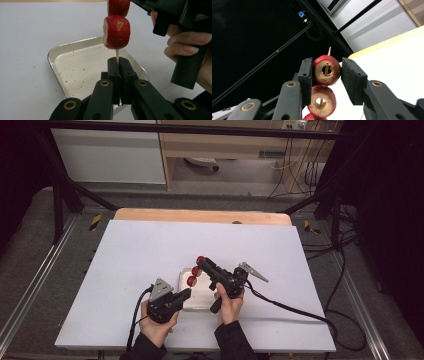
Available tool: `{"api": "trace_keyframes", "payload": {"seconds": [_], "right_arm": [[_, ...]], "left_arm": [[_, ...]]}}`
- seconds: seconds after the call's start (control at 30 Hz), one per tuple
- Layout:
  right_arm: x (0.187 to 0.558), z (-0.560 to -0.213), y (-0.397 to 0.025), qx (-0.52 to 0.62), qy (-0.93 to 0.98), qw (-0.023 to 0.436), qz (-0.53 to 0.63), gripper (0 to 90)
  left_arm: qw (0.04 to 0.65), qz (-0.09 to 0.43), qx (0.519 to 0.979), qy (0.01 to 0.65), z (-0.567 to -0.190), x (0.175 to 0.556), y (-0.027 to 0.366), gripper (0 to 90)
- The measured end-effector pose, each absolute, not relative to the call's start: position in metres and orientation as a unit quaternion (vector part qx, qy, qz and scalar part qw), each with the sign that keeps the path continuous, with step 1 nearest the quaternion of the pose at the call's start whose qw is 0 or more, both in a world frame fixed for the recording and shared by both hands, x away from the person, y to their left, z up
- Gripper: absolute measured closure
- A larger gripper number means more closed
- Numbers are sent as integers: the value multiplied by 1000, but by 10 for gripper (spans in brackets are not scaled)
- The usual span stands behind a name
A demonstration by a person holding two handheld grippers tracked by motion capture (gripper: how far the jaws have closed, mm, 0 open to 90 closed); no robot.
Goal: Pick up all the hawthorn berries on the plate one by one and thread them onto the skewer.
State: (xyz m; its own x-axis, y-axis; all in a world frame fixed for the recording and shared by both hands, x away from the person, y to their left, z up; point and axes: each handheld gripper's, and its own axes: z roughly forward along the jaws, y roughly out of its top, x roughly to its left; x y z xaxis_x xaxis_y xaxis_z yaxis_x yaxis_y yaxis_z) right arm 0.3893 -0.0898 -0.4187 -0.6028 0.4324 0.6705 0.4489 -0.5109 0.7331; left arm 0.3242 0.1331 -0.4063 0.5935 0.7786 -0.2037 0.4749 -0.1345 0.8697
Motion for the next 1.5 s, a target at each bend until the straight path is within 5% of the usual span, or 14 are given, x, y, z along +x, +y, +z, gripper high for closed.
{"api": "trace_keyframes", "payload": {"seconds": [0.4,0.93,1.5], "right_arm": [[389,-417,-91,-443,-522,6,-729,612],[389,-411,-126,-433,-662,-70,-608,149],[386,-430,-163,-392,-780,-106,-476,10]], "left_arm": [[501,156,746,410,-412,327,137,889],[487,158,764,393,-414,330,149,888],[461,152,791,373,-406,335,165,886]]}}
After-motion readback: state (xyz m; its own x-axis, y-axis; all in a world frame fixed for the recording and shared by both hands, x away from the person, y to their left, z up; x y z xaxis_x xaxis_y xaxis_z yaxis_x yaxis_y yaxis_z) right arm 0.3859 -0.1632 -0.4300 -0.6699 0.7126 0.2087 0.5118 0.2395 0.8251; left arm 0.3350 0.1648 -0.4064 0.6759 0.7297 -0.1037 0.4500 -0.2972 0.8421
